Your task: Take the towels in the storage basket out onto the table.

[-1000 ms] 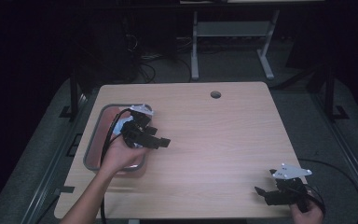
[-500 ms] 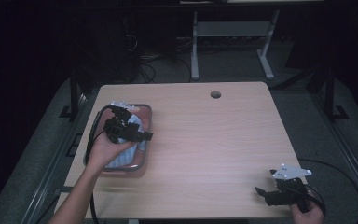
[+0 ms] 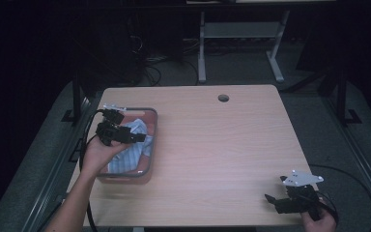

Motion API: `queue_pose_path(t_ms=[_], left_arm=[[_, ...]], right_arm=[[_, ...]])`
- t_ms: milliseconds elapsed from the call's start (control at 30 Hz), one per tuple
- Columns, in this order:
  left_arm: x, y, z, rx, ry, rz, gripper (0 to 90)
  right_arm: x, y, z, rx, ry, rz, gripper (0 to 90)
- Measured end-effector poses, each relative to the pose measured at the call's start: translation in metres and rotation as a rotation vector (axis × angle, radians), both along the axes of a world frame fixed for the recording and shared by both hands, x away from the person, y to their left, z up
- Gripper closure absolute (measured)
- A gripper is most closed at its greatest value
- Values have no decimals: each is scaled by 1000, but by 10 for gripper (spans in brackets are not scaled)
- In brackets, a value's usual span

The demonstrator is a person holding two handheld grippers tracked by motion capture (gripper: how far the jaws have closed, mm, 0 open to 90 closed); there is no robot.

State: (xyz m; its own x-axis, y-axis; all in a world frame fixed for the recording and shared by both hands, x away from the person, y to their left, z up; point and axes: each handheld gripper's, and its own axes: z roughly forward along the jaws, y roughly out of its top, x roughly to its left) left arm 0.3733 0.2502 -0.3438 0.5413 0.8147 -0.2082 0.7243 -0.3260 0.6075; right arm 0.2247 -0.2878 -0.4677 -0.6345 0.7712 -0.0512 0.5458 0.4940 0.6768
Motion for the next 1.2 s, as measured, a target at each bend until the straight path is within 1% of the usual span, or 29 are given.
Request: queue_pose_path(t_ms=[100, 133, 167, 200, 233, 267, 300, 333, 367, 400, 433, 500, 567, 600, 633, 667, 733, 833, 900, 933, 967, 1000, 1067, 1133, 1167, 1200], left_arm=[[5, 6, -4, 31, 4, 36, 237], [5, 7, -5, 34, 6, 47, 237], [6, 8, -6, 36, 7, 55, 237], [7, 8, -9, 52, 12, 58, 237], [7, 8, -9, 52, 12, 58, 237], [9, 7, -14, 76, 20, 67, 237], [9, 6, -15, 88, 22, 73, 237], [9, 5, -17, 115, 22, 92, 238], [9, 5, -17, 115, 22, 92, 240], [11, 1, -23, 188, 21, 111, 241], [11, 1, -23, 188, 21, 111, 241], [14, -1, -31, 209, 51, 126, 242], [17, -4, -36, 247, 72, 136, 241], [19, -5, -38, 252, 84, 134, 242], [19, -5, -38, 252, 84, 134, 244], [21, -7, -41, 260, 98, 137, 255], [23, -13, -46, 292, 113, 134, 306], [28, -19, -54, 344, 138, 145, 315], [31, -21, -58, 378, 151, 153, 346], [32, -22, -59, 388, 157, 156, 365], [32, -22, -59, 388, 157, 156, 383], [35, -23, -63, 409, 176, 161, 400], [36, -25, -66, 424, 190, 166, 436], [38, -26, -68, 446, 192, 166, 468], [38, -26, -68, 446, 192, 166, 489], [38, -27, -70, 461, 194, 164, 505]], right_arm=[[0, 0, 1, -7, -3, 9, 139], [0, 0, 1, -9, -5, 10, 138], [0, 0, 1, -9, -6, 10, 138], [-1, 0, 1, -7, -5, 7, 138], [-1, 0, 1, -5, -4, 5, 138], [-1, 0, 1, -5, -5, 6, 138], [-1, 0, 1, -7, -4, 7, 139], [-1, 0, 1, -8, -5, 8, 139], [-1, 0, 1, -8, -5, 8, 139], [-1, 0, 1, -4, -5, 6, 139], [-1, 0, 1, -4, -7, 7, 139], [-2, 0, 1, -2, -8, 3, 139], [-2, 0, 1, -2, -8, 2, 139], [-2, 0, 1, -1, -5, 2, 139], [-2, 0, 1, -6, -4, 5, 139], [-1, 0, 1, -8, -5, 7, 139], [-1, 1, 1, -7, -8, 10, 138], [-1, 1, 1, -8, -8, 11, 139], [-1, 1, 1, -2, -8, 7, 138], [-2, 1, 1, -1, -7, 7, 139], [-2, 1, 1, -1, -7, 8, 139], [-2, 1, 1, -3, -8, 8, 138], [-2, 1, 1, -2, -9, 10, 138], [-2, 1, 1, -2, -9, 11, 138], [-2, 1, 1, -2, -9, 11, 138], [-2, 2, 2, -6, -11, 16, 138]])
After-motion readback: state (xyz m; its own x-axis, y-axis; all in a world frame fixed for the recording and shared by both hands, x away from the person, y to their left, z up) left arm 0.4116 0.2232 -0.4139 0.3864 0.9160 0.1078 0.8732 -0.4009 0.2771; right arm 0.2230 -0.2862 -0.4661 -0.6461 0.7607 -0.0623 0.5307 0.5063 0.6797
